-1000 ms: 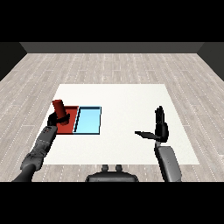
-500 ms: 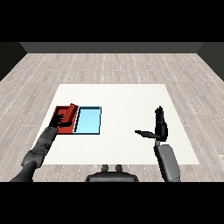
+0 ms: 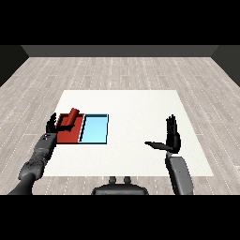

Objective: Pick the red can and put it in the red box

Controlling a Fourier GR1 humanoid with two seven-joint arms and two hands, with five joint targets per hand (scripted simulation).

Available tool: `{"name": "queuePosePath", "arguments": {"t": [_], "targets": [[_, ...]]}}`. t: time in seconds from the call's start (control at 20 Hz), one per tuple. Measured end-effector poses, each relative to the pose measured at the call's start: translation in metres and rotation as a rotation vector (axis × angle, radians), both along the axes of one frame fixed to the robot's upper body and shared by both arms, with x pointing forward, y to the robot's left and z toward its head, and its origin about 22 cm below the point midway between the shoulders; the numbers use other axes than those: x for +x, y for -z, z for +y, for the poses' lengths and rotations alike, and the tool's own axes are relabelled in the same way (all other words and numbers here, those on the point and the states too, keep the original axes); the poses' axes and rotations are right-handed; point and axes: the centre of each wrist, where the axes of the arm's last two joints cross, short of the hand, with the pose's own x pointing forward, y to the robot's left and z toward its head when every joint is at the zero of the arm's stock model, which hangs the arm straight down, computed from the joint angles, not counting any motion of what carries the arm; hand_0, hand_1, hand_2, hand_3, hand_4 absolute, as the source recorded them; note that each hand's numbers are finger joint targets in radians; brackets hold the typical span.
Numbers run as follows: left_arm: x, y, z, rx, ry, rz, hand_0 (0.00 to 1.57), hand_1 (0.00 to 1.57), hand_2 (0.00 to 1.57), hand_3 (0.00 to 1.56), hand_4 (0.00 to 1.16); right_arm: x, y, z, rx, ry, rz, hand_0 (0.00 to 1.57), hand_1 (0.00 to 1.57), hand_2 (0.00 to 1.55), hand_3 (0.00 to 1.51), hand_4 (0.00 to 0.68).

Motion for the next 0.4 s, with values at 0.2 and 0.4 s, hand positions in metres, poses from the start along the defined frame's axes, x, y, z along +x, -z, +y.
{"name": "queuePosePath", "arguments": {"t": [0.2,0.4], "targets": [[0.023,-0.022,-0.022,-0.135,0.088,-0.345,0.00,0.00,0.00,0.00,0.00,-0.001,-0.002,0.002,0.025,-0.034,-0.007,0.00,0.00,0.00,0.00,0.000],[0.037,-0.024,-0.069,-0.306,0.250,-0.600,0.00,0.00,0.00,0.00,0.00,-0.002,0.000,0.006,0.054,-0.112,0.002,0.00,0.00,0.00,0.00,0.000]]}}
